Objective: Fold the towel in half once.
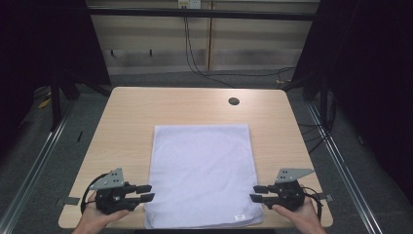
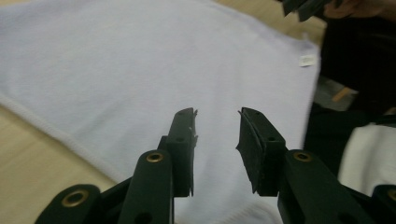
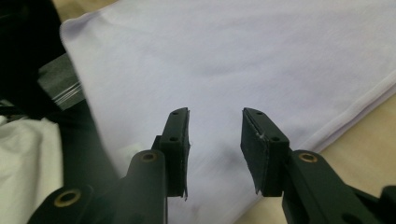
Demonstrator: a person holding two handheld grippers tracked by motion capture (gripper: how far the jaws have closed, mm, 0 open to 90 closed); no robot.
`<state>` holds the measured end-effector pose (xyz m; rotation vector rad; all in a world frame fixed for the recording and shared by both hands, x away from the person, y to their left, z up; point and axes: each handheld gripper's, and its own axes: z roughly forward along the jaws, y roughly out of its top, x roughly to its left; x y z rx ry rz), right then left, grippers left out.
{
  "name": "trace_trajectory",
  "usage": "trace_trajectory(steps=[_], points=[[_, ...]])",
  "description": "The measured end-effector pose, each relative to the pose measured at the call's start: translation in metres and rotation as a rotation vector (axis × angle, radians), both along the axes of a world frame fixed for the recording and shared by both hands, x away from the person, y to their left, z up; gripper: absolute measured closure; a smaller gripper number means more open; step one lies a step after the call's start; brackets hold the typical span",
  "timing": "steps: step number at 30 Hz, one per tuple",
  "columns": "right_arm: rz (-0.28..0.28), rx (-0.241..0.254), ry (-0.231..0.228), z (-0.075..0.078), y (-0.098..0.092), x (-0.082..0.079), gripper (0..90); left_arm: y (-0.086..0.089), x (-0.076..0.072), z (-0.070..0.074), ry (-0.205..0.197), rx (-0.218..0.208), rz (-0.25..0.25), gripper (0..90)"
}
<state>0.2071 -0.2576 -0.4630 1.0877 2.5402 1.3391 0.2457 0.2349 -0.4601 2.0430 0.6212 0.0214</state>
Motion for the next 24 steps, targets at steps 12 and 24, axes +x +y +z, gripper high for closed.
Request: trace_trajectory(steps=[12,24], points=[[-0.058,-0.057,0.022,-0.011,0.021,0.088,50.3,-0.024,0.082,-0.022,0.116,0.045,0.177,60.8],[-0.085,-0.145,0.027,-0.033,0.048,0.134,64.1,-0.041,0.102,-0.042,0.059,0.155,0.168,67.1]])
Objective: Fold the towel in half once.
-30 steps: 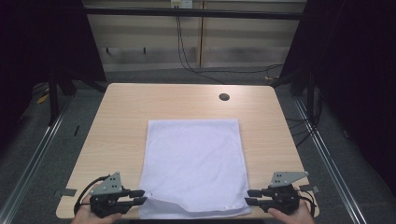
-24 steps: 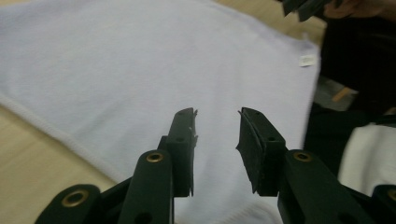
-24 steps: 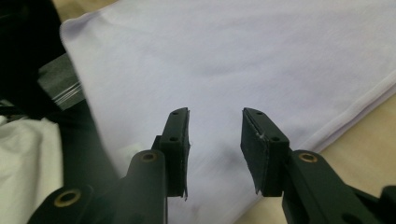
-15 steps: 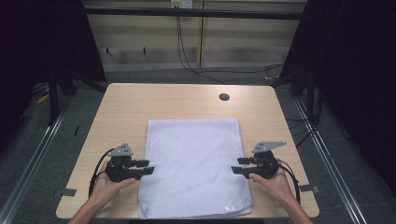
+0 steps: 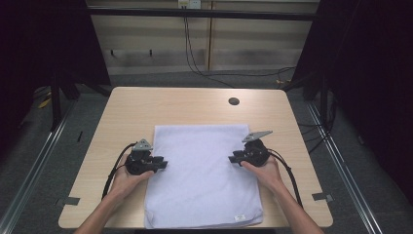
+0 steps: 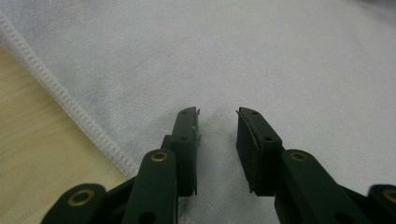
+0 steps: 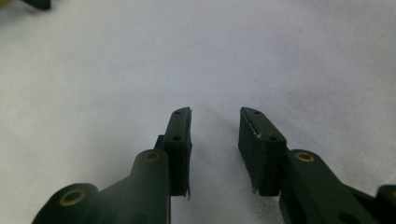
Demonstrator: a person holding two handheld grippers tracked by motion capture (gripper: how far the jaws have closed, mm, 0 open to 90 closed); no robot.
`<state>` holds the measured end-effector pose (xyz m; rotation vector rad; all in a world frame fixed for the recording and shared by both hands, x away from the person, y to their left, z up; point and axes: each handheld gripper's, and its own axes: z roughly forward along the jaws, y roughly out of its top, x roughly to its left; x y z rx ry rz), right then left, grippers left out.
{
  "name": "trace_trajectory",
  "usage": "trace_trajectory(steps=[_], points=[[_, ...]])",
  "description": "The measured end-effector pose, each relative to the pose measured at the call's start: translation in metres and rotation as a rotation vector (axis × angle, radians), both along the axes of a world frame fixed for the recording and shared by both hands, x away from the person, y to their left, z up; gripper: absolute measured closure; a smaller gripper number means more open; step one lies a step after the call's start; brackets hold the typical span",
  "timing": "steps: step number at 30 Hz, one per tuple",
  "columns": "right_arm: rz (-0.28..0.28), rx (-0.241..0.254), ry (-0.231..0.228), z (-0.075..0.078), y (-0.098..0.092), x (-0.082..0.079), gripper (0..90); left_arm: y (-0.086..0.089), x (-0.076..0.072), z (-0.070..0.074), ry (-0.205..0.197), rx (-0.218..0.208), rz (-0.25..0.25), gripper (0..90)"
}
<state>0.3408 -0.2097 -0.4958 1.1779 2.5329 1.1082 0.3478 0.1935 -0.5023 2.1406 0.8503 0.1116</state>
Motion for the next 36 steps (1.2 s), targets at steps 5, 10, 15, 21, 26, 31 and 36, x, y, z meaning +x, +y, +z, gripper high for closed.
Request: trace_trajectory(steps=[5,10,15,21,26,31,36], points=[[-0.014,0.012,0.017,-0.002,-0.002,-0.010,63.7,-0.003,-0.005,0.003,0.003,0.042,-0.020,66.4],[0.007,-0.022,0.015,0.000,-0.003,-0.024,64.1,0.001,-0.019,0.002,0.033,0.006,-0.041,73.6],[0.031,0.009,0.047,0.000,-0.009,-0.040,63.7,0.002,-0.031,0.001,0.055,-0.024,-0.050,75.7],[0.065,0.012,0.082,0.002,-0.013,-0.056,63.5,0.002,-0.045,0.002,0.058,-0.018,-0.068,75.4],[0.078,0.018,0.100,0.003,-0.013,-0.073,63.3,-0.001,-0.064,0.006,0.039,0.028,-0.100,70.3],[0.107,0.024,0.107,0.004,-0.010,-0.087,62.6,0.001,-0.081,0.008,0.024,0.052,-0.137,66.9],[0.129,0.023,0.112,0.004,-0.007,-0.096,62.4,0.004,-0.088,0.009,0.060,0.039,-0.132,66.6]])
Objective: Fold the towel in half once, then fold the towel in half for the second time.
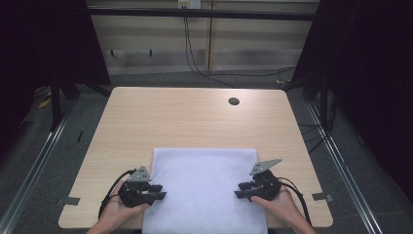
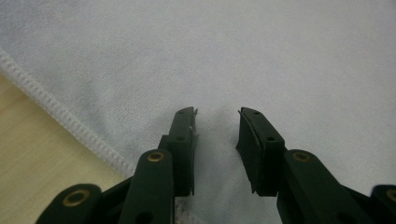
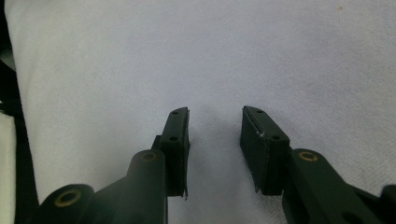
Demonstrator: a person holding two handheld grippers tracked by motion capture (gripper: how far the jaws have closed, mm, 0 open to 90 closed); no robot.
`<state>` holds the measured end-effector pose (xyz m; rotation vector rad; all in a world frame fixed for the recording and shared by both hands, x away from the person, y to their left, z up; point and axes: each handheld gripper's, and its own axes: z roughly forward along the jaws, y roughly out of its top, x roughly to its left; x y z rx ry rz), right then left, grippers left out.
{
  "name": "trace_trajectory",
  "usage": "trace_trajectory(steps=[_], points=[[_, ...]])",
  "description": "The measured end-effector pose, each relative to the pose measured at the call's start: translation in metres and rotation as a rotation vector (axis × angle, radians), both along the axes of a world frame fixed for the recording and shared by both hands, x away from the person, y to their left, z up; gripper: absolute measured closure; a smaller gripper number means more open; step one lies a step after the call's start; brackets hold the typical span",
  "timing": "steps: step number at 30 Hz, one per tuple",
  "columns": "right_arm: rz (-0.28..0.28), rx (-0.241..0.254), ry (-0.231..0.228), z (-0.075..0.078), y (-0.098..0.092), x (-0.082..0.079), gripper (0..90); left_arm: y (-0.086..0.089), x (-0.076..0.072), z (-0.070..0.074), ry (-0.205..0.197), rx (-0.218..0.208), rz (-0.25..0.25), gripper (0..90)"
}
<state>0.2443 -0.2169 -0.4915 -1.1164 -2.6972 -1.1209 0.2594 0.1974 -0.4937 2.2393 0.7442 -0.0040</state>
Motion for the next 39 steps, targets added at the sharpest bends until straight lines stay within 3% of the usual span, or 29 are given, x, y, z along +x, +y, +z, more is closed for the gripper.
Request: trace_trajectory(steps=[1,2,3,6,9,12,16,18,22,24,27,29,30,31,34,37,39], points=[[-0.004,0.000,-0.001,0.000,0.000,-0.001,62.3,0.004,0.002,-0.001,0.044,-0.028,0.002,66.6],[0.001,0.006,0.004,0.000,0.000,-0.002,62.1,0.005,0.001,-0.001,0.053,-0.036,0.009,67.6],[0.002,0.006,0.014,0.000,0.000,-0.003,61.1,0.007,0.000,-0.001,0.044,-0.029,0.004,70.3],[-0.003,0.028,0.043,0.002,-0.001,-0.001,53.5,0.006,-0.001,0.001,0.050,-0.032,-0.008,65.9],[-0.044,0.039,-0.009,0.012,-0.008,0.009,53.5,0.008,0.005,0.003,0.033,-0.046,-0.003,64.5],[-0.091,0.052,-0.081,0.024,-0.019,0.023,56.1,0.012,0.018,0.010,0.017,-0.101,0.038,65.0],[-0.155,0.049,-0.178,0.036,-0.035,0.044,61.7,0.015,0.039,0.014,0.004,-0.111,0.091,63.1],[-0.181,0.064,-0.201,0.038,-0.042,0.054,61.7,0.015,0.051,0.016,-0.036,-0.086,0.124,60.1],[-0.211,0.029,-0.182,0.032,-0.047,0.078,61.5,0.013,0.072,0.025,-0.066,-0.116,0.168,60.0],[-0.220,0.002,-0.183,0.027,-0.046,0.087,61.4,0.011,0.079,0.033,-0.104,-0.121,0.183,59.9],[-0.223,-0.039,-0.207,0.018,-0.044,0.100,61.7,0.009,0.093,0.037,-0.094,-0.138,0.191,59.8],[-0.224,-0.039,-0.186,0.011,-0.045,0.107,61.3,0.013,0.102,0.032,-0.086,-0.162,0.221,60.7],[-0.230,-0.036,-0.176,0.009,-0.046,0.107,61.1,0.015,0.106,0.028,-0.069,-0.158,0.231,60.8],[-0.229,-0.033,-0.168,0.007,-0.047,0.108,60.2,0.016,0.109,0.023,-0.067,-0.123,0.228,60.3],[-0.232,-0.036,-0.151,0.001,-0.050,0.109,57.2,0.021,0.111,0.014,-0.069,-0.091,0.230,59.0],[-0.228,-0.049,-0.177,-0.001,-0.050,0.110,55.2,0.021,0.112,0.004,-0.054,-0.061,0.238,56.7],[-0.226,-0.055,-0.169,-0.004,-0.048,0.111,55.3,0.021,0.115,0.001,-0.054,-0.041,0.241,53.7]])
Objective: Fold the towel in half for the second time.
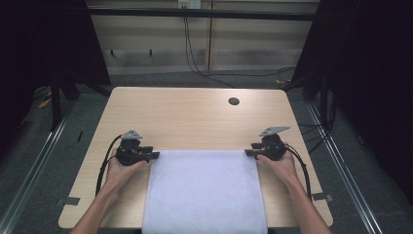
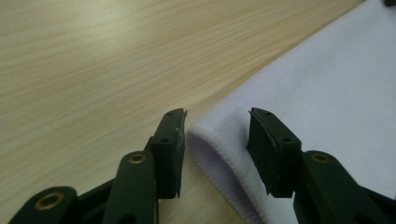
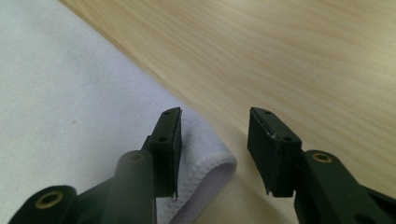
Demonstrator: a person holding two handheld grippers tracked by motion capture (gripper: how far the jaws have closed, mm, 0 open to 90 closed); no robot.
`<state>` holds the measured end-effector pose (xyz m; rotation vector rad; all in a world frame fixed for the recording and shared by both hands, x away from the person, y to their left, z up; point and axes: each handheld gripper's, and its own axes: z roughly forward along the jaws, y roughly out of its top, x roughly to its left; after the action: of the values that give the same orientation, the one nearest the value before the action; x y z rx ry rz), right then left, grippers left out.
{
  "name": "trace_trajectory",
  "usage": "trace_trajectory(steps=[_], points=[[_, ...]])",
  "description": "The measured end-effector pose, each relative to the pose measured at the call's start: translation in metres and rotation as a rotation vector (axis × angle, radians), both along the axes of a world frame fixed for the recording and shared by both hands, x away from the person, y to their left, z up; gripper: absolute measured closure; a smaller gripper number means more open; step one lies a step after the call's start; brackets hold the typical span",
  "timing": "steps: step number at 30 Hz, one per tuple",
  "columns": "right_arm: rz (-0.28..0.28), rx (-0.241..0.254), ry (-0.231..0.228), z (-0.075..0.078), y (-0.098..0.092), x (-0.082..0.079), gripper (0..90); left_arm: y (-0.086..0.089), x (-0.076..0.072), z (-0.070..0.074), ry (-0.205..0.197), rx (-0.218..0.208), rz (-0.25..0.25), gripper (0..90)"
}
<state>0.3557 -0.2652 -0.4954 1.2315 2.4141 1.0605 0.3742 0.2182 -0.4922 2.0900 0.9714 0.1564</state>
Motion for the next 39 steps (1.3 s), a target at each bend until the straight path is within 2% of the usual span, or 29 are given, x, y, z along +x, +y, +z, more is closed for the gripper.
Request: trace_trajectory(steps=[2,4,7,9,11,12,14,15,18,21,22,23,25,28,31,32,35,37,39], points=[[0.010,-0.017,0.012,-0.004,0.002,0.001,55.4,0.001,0.002,0.001,-0.004,-0.006,-0.007,50.3],[0.006,0.000,0.032,-0.005,0.001,0.000,55.5,0.002,0.004,0.001,-0.010,-0.025,-0.021,48.6],[0.021,0.013,0.055,-0.004,0.001,-0.001,63.1,0.001,0.006,0.000,-0.008,-0.029,-0.033,48.4],[0.025,0.037,0.082,-0.004,-0.001,-0.002,66.5,-0.001,0.007,-0.003,-0.004,-0.012,-0.048,48.8],[0.020,0.085,0.127,-0.005,-0.004,-0.001,74.1,-0.004,0.008,-0.008,0.010,0.013,-0.055,51.2],[0.017,0.089,0.120,-0.006,-0.004,-0.001,76.1,-0.004,0.008,-0.009,0.017,0.022,-0.063,51.2],[0.025,0.104,0.126,-0.006,-0.005,-0.001,81.2,-0.005,0.007,-0.008,-0.026,0.047,-0.059,52.8],[0.023,0.097,0.123,-0.006,-0.004,-0.002,82.9,-0.004,0.006,-0.007,-0.025,0.034,-0.065,52.3],[0.029,0.097,0.126,-0.005,-0.002,-0.002,84.8,-0.004,0.007,-0.011,-0.019,0.033,-0.069,55.6],[0.026,0.108,0.136,-0.005,-0.003,-0.002,85.2,-0.004,0.007,-0.010,-0.007,0.042,-0.087,67.0],[0.027,0.110,0.136,-0.005,-0.003,-0.002,85.3,-0.005,0.006,-0.010,0.009,0.030,-0.102,73.1],[0.026,0.114,0.136,-0.005,-0.004,-0.002,85.4,-0.005,0.006,-0.010,0.016,0.023,-0.113,80.0],[0.026,0.124,0.136,-0.004,-0.005,-0.002,85.5,-0.002,0.007,-0.010,0.044,-0.002,-0.107,83.3],[0.029,0.134,0.131,0.001,-0.006,-0.003,85.8,0.002,0.006,-0.008,0.053,-0.014,-0.109,84.9],[0.033,0.159,0.121,0.010,-0.006,-0.002,85.9,0.006,0.006,0.002,0.034,-0.041,-0.094,84.9],[0.031,0.164,0.118,0.014,-0.006,-0.002,86.0,0.007,0.007,0.007,0.018,-0.037,-0.087,85.0],[0.028,0.159,0.077,0.029,-0.005,0.005,86.0,0.009,0.015,0.021,-0.018,-0.059,-0.053,85.3],[0.020,0.174,0.049,0.040,-0.005,0.009,86.0,0.010,0.021,0.031,-0.040,-0.056,-0.045,85.4],[0.019,0.177,0.024,0.053,-0.005,0.014,86.0,0.011,0.026,0.042,-0.058,-0.080,-0.036,85.4]])
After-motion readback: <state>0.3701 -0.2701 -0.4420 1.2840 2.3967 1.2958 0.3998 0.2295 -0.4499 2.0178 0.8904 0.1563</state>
